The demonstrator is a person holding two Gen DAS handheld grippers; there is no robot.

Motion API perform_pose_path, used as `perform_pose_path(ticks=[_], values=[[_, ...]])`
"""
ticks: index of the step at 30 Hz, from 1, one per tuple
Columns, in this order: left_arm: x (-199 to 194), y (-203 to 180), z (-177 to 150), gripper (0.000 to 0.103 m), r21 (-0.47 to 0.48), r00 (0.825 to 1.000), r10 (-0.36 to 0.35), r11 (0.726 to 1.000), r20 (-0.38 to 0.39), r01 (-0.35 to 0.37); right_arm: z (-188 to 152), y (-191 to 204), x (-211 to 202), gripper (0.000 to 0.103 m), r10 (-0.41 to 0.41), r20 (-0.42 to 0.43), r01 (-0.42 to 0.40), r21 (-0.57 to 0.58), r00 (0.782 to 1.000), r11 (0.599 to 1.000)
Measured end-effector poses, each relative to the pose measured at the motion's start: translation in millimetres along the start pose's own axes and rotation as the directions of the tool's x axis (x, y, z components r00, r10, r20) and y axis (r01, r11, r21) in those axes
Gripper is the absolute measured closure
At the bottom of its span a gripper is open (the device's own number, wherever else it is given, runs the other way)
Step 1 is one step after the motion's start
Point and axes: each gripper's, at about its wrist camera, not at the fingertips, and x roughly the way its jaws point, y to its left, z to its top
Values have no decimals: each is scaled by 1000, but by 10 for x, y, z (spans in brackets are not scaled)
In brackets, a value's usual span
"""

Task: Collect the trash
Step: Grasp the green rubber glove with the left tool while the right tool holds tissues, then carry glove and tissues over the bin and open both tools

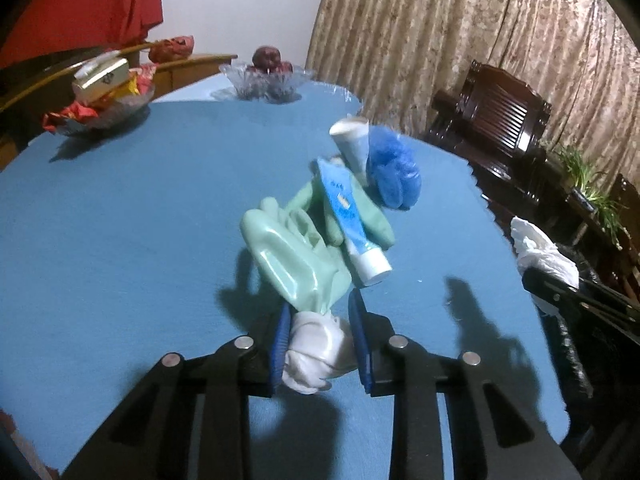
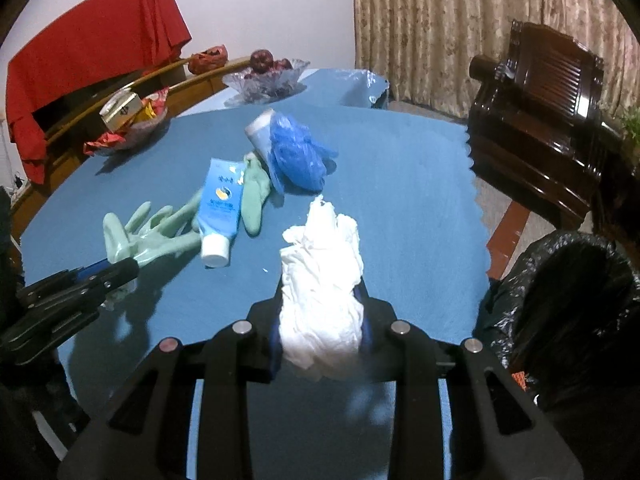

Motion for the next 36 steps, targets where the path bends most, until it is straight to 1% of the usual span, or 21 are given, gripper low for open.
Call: perform_pose_path(ticks=[6, 15, 19, 25, 36], values=[[-331, -179, 23, 75, 39, 999, -15, 999, 43, 14, 54, 35, -315, 74, 11, 47, -11, -5, 999, 1000], [-555, -572, 110, 75, 92, 995, -72, 994, 71, 66, 74, -53, -783, 74, -13, 101, 12, 7, 995, 1000], [-616, -791, 158, 75, 118, 990, -110, 988, 87, 99, 45, -176, -985, 74, -42, 123, 40, 19, 992, 999], [-668, -1158, 199, 75, 164, 981, -168, 975, 99, 150, -32, -464, -1267, 74, -104, 154, 96, 60, 983, 994], [-721, -1897, 243, 75, 257, 954, -284, 933, 100, 251, -229, -1026, -1742, 74, -231, 194, 205, 144, 953, 968]])
